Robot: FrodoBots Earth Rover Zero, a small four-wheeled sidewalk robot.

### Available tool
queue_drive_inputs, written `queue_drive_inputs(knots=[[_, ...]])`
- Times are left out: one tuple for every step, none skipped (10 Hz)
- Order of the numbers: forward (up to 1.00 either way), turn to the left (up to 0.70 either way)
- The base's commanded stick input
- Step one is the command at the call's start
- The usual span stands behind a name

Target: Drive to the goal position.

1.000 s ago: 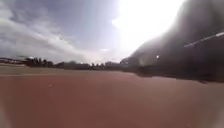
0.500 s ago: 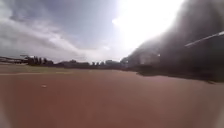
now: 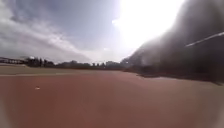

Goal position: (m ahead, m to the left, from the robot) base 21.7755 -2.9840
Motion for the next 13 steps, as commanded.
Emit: queue_drive_inputs(knots=[[0.70,0.00],[0.70,0.00],[0.70,0.00],[0.70,0.00],[0.70,0.00],[0.70,0.00],[0.70,0.00],[0.70,0.00],[0.70,0.00],[0.70,0.00],[0.70,0.00],[0.70,0.00],[0.70,0.00]])
